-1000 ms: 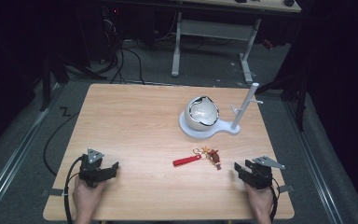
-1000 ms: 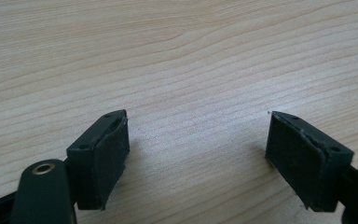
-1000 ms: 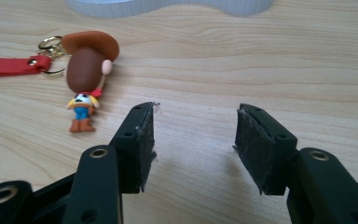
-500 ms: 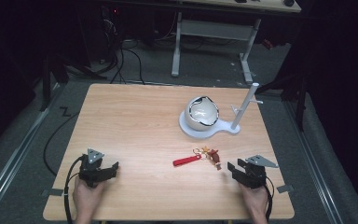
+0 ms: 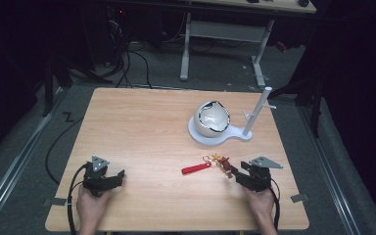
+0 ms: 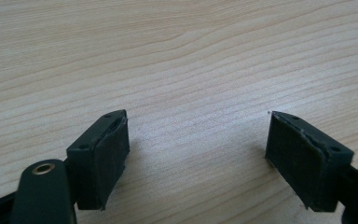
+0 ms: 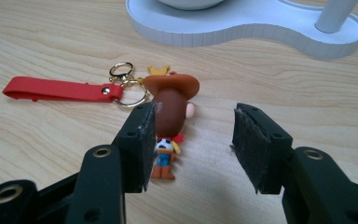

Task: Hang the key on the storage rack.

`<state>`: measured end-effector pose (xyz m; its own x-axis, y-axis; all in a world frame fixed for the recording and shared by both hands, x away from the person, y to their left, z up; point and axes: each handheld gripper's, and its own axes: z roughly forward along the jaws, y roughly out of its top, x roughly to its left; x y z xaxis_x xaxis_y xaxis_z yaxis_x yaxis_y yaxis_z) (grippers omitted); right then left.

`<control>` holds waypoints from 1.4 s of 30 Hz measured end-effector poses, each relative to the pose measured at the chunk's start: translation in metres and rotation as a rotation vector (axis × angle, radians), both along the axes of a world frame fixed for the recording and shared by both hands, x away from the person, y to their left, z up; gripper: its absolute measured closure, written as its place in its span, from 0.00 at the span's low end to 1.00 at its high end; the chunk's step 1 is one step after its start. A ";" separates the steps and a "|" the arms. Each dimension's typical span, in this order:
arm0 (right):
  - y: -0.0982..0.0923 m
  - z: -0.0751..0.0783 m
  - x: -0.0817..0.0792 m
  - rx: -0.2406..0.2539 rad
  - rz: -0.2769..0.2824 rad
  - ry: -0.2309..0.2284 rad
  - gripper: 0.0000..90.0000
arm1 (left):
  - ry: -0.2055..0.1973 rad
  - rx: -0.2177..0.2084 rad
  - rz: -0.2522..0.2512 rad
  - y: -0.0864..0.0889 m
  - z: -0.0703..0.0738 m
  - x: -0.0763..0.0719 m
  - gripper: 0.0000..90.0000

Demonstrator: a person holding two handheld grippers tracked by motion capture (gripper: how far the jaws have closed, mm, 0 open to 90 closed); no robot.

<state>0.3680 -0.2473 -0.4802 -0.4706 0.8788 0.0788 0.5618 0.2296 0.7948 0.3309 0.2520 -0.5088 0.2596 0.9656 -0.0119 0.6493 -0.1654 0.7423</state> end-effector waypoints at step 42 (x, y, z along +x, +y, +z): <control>0.028 -0.022 0.029 0.006 0.026 0.084 0.62 | 0.000 0.001 0.000 0.000 0.000 0.000 0.24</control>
